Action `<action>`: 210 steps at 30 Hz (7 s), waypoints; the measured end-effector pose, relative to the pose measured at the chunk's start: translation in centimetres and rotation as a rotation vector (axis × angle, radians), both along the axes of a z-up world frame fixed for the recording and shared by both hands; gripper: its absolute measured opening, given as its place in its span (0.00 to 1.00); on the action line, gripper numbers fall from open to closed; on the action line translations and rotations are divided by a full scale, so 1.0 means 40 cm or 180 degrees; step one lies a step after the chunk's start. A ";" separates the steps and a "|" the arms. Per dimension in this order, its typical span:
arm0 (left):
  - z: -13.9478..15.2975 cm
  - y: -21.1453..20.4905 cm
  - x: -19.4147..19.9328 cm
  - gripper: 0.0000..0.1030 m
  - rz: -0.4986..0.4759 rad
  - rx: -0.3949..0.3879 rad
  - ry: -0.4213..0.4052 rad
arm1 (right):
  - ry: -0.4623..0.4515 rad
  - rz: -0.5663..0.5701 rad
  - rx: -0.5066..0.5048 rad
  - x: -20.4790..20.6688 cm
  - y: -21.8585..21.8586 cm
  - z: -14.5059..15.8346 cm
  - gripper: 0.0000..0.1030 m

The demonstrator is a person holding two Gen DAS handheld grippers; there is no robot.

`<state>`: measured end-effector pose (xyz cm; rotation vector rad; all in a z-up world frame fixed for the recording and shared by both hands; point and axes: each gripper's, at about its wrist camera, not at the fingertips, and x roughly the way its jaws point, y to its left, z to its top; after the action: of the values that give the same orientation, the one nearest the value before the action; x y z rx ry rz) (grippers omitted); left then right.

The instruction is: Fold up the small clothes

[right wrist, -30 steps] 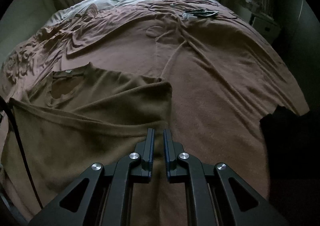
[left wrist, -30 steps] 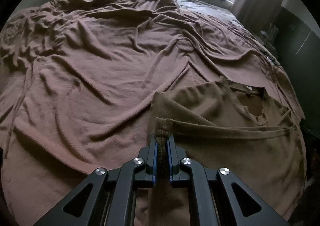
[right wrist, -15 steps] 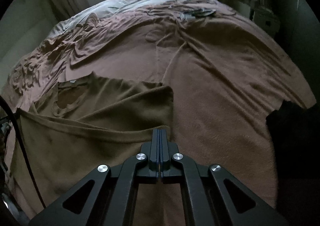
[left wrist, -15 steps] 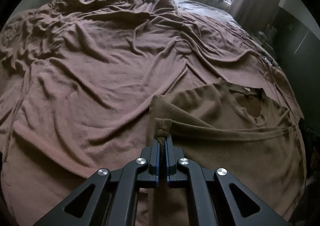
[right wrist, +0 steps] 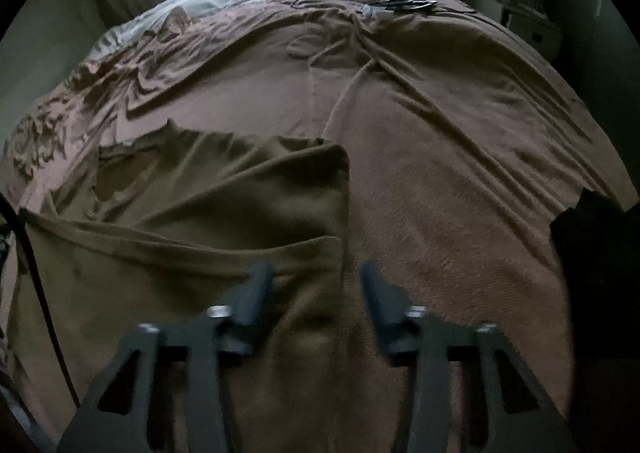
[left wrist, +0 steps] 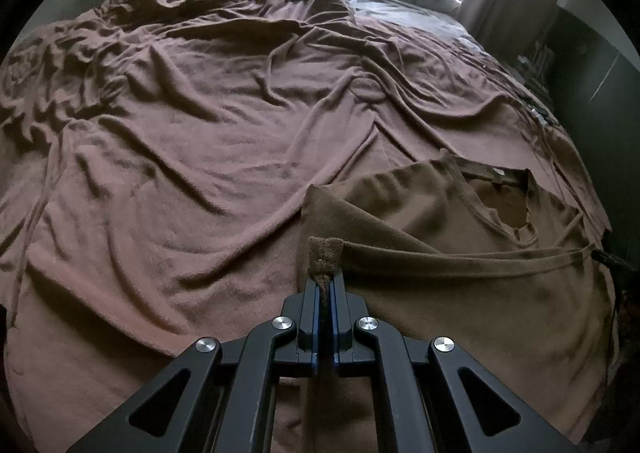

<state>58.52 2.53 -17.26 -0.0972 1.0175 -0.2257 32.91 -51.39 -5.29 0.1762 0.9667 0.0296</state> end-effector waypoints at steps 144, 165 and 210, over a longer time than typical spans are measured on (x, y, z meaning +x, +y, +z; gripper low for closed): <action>-0.071 0.092 -0.435 0.53 0.0875 -0.1472 0.0498 | 0.0044 -0.0633 0.2030 -0.426 -0.136 -0.062 0.63; -0.109 0.135 -0.400 0.07 0.1243 -0.1737 0.0400 | -0.0247 -0.0915 0.2006 -0.383 -0.182 -0.087 0.05; -0.097 0.114 -0.371 0.07 0.1133 -0.1507 0.0442 | -0.0404 0.0579 -0.0310 -0.416 -0.007 -0.003 0.26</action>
<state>43.69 7.08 -21.15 -0.7261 1.0494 -0.1311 16.28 -51.65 -5.43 -0.0037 0.8531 0.1586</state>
